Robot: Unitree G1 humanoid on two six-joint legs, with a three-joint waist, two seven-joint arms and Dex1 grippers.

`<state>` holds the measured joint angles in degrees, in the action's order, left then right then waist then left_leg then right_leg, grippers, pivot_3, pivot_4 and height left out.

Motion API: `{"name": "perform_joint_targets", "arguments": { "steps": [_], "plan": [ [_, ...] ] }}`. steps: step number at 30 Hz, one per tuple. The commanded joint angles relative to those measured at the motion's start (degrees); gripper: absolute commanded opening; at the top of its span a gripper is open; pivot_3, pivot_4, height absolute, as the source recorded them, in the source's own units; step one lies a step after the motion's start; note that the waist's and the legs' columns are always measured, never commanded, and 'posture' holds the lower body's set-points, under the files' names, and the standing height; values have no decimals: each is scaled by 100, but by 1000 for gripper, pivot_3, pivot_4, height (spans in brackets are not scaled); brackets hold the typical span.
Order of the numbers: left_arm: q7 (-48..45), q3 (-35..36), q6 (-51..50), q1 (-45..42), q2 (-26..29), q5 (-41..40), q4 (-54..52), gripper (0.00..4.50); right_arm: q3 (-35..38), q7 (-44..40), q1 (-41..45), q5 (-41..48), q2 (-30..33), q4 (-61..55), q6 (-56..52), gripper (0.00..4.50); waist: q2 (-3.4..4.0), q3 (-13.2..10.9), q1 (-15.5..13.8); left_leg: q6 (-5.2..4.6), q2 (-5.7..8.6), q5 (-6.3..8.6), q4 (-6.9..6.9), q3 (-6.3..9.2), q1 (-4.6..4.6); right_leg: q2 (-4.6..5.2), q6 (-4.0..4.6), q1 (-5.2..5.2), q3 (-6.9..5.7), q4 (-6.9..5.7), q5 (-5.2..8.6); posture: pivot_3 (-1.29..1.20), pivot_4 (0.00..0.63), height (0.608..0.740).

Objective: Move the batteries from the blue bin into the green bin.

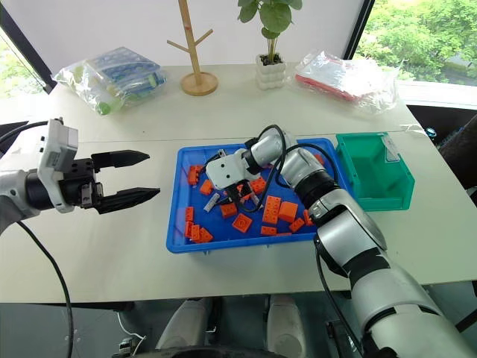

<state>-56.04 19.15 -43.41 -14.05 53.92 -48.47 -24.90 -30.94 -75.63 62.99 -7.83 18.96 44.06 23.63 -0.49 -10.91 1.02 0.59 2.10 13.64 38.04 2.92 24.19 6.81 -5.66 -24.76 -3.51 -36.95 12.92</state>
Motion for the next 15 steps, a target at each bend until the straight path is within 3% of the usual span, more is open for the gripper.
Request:
{"name": "perform_joint_targets", "arguments": {
  "steps": [1, 15],
  "plan": [
    [17, 41, 104, -117, 1, -12, 10, 4500, 89, -407, 91, 88, -40, -129, -245, 4423, 0, 0, 6, 0, 0, 0, 0, 0, -2, 0, 0, 0, 1, -2, 0, 0, 150, 692],
    [162, 38, 107, -119, -104, -2, -77, 4500, 255, -768, 447, 19, -658, 614, -818, 4423, 0, -1, 14, 1, -1, 0, -1, -4, -3, 0, 4, -10, 8, -15, 2, 0, 150, 692]
  ]
}}
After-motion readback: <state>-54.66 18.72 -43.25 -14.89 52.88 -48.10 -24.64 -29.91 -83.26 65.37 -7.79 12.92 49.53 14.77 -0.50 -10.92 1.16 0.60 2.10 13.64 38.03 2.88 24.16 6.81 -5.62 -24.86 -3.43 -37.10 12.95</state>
